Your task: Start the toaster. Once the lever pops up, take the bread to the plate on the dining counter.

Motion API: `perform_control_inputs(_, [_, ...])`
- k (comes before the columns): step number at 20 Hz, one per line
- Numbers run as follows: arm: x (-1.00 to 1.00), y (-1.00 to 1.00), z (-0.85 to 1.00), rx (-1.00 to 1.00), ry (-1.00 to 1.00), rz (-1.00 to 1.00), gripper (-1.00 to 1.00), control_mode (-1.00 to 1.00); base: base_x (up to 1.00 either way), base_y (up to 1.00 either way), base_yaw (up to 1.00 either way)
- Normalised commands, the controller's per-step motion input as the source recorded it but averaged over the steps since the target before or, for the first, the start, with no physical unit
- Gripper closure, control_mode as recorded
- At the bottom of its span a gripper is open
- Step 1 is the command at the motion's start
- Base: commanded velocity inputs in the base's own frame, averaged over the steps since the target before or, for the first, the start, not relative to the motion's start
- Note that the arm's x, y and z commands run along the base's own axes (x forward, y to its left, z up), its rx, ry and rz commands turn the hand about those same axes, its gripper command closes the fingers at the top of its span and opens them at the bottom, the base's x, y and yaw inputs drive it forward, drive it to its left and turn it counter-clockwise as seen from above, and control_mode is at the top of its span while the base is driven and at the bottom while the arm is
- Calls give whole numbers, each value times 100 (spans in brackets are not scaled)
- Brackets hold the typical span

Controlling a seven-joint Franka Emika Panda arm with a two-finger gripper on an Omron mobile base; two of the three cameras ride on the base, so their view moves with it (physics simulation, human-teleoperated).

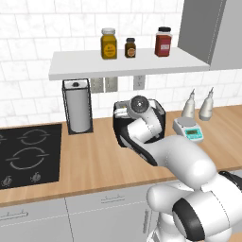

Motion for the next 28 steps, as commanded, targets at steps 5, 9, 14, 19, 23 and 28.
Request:
perform_control_inputs(5, [0, 0, 0, 0, 0, 0, -100, -100, 0, 0, 0])
perform_control_inputs(9, [0, 0, 0, 0, 0, 0, -100, -100, 0, 0, 0])
perform_control_inputs(14, [0, 0, 0, 0, 0, 0, -100, -100, 0, 0, 0])
perform_control_inputs(19, [0, 0, 0, 0, 0, 0, -100, -100, 0, 0, 0])
perform_control_inputs(23, [0, 0, 0, 0, 0, 0, -100, -100, 0, 0, 0])
perform_control_inputs(28, [0, 0, 0, 0, 0, 0, -100, -100, 0, 0, 0])
